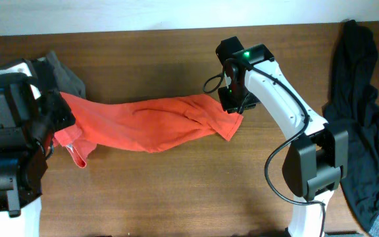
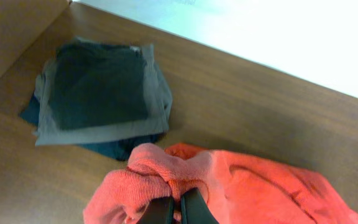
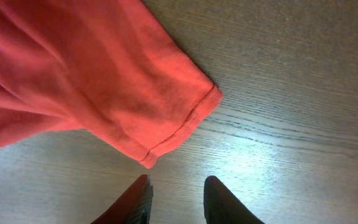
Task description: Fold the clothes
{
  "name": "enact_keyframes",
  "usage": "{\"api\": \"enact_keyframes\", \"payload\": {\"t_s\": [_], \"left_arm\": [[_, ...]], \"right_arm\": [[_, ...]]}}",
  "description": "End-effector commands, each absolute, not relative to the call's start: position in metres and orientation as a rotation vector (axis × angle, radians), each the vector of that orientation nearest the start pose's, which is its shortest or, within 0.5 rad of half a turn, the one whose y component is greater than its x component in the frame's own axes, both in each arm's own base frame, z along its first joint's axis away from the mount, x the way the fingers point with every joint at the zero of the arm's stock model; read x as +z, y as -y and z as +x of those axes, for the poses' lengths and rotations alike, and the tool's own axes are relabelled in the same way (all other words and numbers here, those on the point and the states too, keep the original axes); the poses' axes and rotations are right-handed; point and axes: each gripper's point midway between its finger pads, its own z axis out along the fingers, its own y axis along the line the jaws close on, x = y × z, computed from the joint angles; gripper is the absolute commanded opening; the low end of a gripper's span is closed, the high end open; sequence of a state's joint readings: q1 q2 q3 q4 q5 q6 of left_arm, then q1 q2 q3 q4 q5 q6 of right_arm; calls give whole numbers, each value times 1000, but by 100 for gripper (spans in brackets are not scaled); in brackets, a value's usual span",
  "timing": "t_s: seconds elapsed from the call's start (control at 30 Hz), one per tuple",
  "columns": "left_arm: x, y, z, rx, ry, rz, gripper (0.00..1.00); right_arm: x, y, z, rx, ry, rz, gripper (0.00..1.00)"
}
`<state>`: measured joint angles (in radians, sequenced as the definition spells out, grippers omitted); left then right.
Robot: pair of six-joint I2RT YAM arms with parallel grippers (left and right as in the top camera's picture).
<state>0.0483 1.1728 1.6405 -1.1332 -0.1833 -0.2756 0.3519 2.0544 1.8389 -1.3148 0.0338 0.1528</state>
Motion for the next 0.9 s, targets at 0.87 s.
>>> {"api": "enact_keyframes", "payload": {"t_s": [0.87], "left_arm": [[447,-51,382,16,-1797,-408,0]], "right_arm": [[56,-295,293,191,-2858,-1133,33]]}}
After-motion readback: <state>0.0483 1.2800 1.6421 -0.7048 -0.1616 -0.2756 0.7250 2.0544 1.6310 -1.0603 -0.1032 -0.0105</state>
